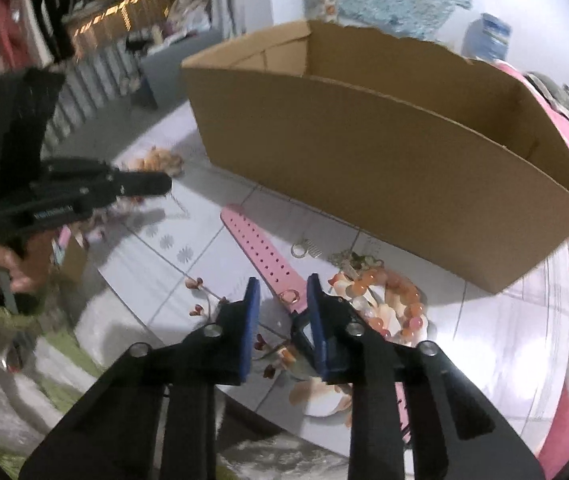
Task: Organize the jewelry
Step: 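Close the right gripper on the small gold ring beside the pink watch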
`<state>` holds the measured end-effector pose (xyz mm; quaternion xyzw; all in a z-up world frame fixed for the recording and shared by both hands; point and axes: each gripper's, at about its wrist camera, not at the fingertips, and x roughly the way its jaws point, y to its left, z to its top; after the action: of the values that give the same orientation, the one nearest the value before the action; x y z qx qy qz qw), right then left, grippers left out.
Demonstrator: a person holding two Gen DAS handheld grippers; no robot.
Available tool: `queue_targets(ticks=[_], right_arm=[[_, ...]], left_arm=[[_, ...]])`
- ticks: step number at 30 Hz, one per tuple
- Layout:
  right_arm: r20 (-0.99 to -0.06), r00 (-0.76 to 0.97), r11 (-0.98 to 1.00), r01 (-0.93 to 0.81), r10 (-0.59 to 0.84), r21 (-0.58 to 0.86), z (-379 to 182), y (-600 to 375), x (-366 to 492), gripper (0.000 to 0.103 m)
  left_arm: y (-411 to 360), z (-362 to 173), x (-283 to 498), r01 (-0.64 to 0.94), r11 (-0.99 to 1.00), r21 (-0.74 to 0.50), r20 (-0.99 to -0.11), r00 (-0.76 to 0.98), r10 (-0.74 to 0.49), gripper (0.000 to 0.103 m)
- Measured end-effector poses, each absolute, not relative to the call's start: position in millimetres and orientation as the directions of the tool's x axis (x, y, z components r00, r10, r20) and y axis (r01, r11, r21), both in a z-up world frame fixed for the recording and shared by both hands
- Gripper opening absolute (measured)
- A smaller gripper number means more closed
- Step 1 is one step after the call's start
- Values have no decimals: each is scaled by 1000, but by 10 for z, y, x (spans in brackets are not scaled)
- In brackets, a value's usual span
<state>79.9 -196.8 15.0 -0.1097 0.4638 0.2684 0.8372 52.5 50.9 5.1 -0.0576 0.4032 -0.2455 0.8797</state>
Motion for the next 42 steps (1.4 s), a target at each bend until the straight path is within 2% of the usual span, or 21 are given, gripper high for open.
queue_targets(ticks=[7, 16, 19, 25, 29, 31, 42], right_arm=[[-889, 376, 771, -636, 261, -42, 53, -1805, 875, 22], [-916, 343, 723, -685, 208, -92, 50, -1759, 885, 22], [-920, 351, 702, -699, 171, -136, 55, -1729, 877, 16], [-926, 356, 673, -716, 125, -184, 31, -1609, 868, 13], [-927, 353, 670, -720, 128, -182, 24, -1563, 871, 9], [-929, 344, 677, -717, 138, -165, 36, -1581, 864, 3], [-916, 360, 711, -690, 176, -134, 181, -1721, 825, 3]], left_arm=[[596, 24, 518, 386, 866, -318, -674, 551, -493, 0], [643, 6, 530, 391, 857, -336, -662, 549, -510, 0], [643, 3, 521, 391, 856, -337, -661, 550, -511, 0], [658, 9, 530, 394, 854, -339, -656, 552, -515, 0], [671, 23, 536, 390, 855, -342, -654, 555, -514, 0], [685, 32, 539, 390, 855, -343, -651, 557, -515, 0], [711, 81, 489, 393, 857, -332, -642, 572, -511, 0]])
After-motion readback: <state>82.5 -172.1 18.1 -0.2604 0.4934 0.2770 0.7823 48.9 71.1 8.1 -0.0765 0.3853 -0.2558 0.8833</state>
